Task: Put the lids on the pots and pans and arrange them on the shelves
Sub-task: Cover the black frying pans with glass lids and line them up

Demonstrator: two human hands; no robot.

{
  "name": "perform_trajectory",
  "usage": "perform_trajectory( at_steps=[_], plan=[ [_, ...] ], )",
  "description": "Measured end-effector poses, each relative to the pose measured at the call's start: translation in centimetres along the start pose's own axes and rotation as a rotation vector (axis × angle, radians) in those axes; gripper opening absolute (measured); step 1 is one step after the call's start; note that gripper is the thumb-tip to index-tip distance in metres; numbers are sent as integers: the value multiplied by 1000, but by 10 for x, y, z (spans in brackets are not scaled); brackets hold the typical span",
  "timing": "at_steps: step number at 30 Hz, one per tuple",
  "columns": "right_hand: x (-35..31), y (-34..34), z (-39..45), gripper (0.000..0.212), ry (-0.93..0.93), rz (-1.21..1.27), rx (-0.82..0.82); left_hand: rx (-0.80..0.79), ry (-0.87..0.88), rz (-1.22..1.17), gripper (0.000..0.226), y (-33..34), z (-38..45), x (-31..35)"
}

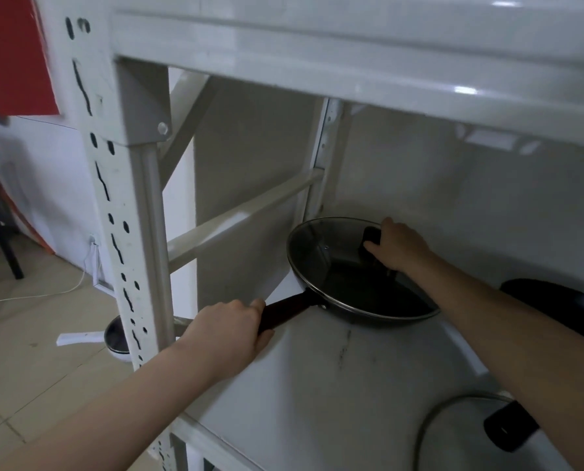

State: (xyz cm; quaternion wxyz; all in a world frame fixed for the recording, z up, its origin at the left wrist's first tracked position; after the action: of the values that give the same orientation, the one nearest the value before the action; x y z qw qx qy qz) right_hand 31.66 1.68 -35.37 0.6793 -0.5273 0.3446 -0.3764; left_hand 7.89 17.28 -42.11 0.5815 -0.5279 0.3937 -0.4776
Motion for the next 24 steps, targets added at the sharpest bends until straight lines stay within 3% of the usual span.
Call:
perform_trajectory(
  at_steps=[5,12,17,24],
  plan=[
    [-1,-37,-49,40,-124,81,62,-33,-54,-61,46,-21,-7,5],
    [20,-90,-133,37,-128,89,26,109,21,-177,73,-98,-10,48],
    [42,-134,-211,42,-50,65,59,208,131,-242,69,-143,-22,80],
    [93,-155,-295,63,35,1,131,159,243,-302,76,-149,-30,130]
  ],
)
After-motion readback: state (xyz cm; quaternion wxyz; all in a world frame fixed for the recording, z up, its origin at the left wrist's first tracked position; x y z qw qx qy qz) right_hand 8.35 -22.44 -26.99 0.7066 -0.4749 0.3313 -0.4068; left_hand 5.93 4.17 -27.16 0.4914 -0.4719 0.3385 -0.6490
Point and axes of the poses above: each hand's wrist, its own z-axis towards the middle knuckle, its own y-axis out of the palm, x = y × z, the point moved 5 cm from there along z, towards the middle knuckle, and after that the axes turned 3 degrees about -y, right-handed, at the moved point
